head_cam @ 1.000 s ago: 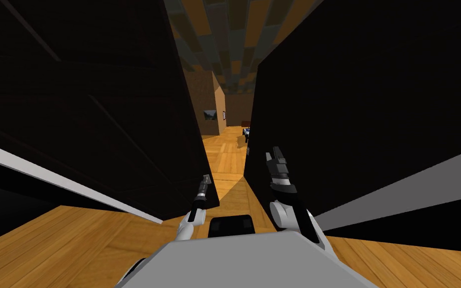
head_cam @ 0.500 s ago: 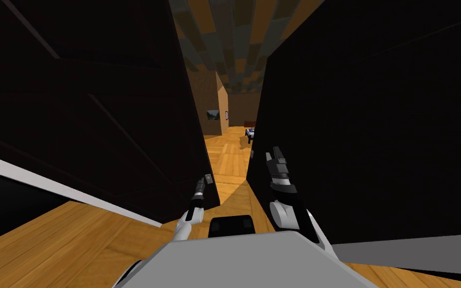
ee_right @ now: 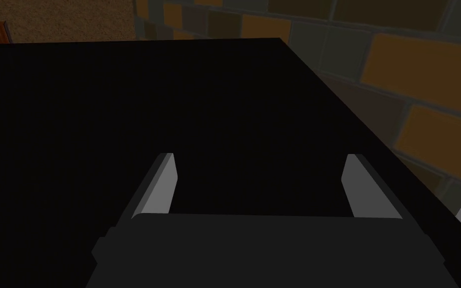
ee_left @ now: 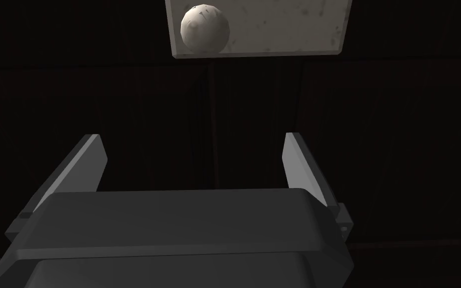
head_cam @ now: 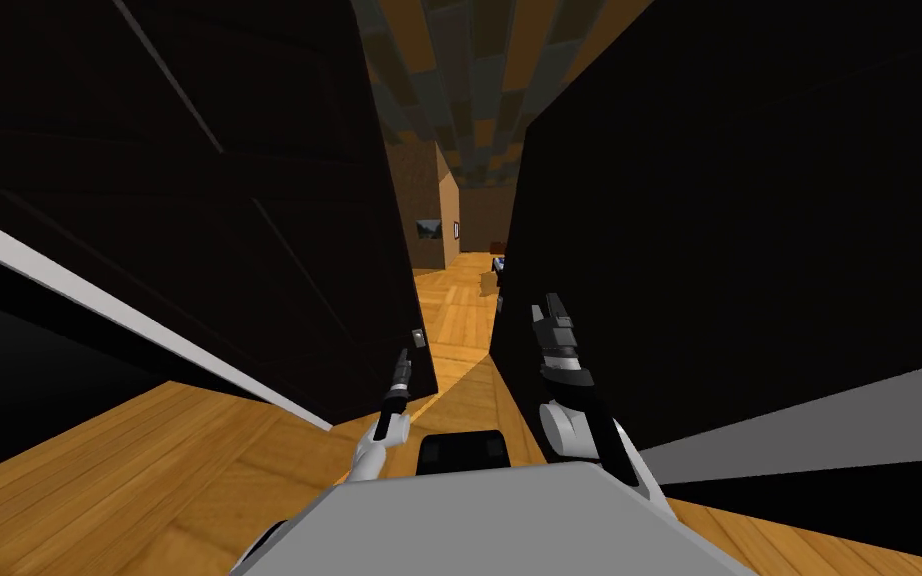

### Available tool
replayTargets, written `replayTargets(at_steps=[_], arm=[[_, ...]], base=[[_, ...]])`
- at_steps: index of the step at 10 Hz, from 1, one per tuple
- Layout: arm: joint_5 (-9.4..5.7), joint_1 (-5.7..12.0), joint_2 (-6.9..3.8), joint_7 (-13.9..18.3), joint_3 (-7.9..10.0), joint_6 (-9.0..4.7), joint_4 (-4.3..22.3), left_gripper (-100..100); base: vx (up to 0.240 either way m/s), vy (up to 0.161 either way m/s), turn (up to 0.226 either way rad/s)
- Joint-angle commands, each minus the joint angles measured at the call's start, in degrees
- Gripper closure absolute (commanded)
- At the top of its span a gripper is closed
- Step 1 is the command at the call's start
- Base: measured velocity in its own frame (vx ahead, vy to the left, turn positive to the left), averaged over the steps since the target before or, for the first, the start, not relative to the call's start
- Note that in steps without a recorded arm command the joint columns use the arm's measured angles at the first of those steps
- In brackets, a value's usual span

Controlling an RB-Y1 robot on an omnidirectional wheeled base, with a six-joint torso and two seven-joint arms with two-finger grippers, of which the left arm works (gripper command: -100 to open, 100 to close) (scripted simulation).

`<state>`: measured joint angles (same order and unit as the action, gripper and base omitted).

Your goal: Push the door open

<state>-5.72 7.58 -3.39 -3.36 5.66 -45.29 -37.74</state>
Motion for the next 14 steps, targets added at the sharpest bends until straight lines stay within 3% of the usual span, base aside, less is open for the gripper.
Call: replayTargets(at_steps=[1, 2, 4, 9, 14], arm=[[-0.34, 0.18, 0.89, 0.15, 0.14, 0.31, 0.05, -100], [-0.48, 0.21, 1.37, 0.22, 0.20, 0.49, -0.06, -100], [-0.48, 0.22, 0.59, 0.17, 0.32, -0.04, 0.39, -100], [-0.68, -0.01, 0.05, 0.04, 0.75, -0.99, 0.76, -100], [-0.87, -0.24, 0.74, -0.09, 1.17, -1.93, 1.12, -100]], base=[[-0.237, -0.195, 0.076], [-0.232, -0.143, 0.061], [0.001, -0.037, -0.013], [0.201, 0.039, -0.024], [0.185, 0.028, -0.026]])
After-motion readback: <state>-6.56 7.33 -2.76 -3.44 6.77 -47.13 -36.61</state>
